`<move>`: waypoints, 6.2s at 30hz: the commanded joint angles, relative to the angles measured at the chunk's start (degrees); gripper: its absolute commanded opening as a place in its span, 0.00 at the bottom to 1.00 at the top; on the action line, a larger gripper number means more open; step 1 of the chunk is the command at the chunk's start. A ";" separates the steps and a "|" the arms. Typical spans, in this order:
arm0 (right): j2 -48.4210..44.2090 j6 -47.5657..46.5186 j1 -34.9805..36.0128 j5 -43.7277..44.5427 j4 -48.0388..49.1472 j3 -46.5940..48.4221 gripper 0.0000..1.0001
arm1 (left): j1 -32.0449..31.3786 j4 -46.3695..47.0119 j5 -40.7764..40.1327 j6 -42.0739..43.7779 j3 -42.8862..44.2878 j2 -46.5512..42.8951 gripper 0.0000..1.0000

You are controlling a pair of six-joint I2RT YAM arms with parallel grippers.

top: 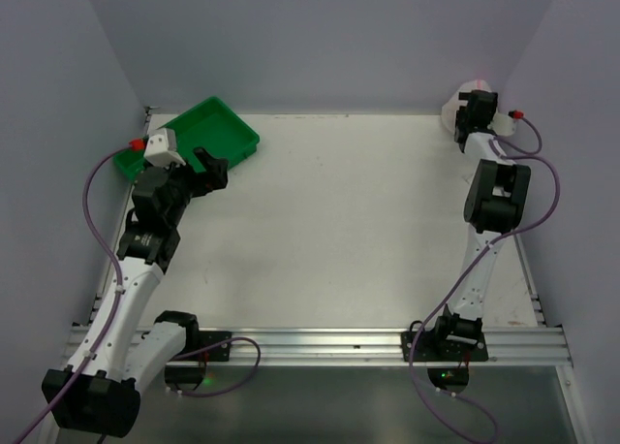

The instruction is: Unzip the laundry bag and remove the bra

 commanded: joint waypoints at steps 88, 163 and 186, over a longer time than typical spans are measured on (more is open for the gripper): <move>-56.28 -46.26 50.73 -19.49 -22.15 -39.85 0.66 | -3.89 -3.64 21.22 -27.03 -13.38 2.50 0.88; -59.88 -47.06 46.17 -23.27 -21.71 -58.37 0.54 | -35.19 15.06 4.60 -34.16 -19.00 18.57 0.73; -44.39 -14.28 44.40 -30.13 12.28 -60.39 0.00 | -33.34 -6.29 -11.05 -43.37 -20.06 0.49 1.00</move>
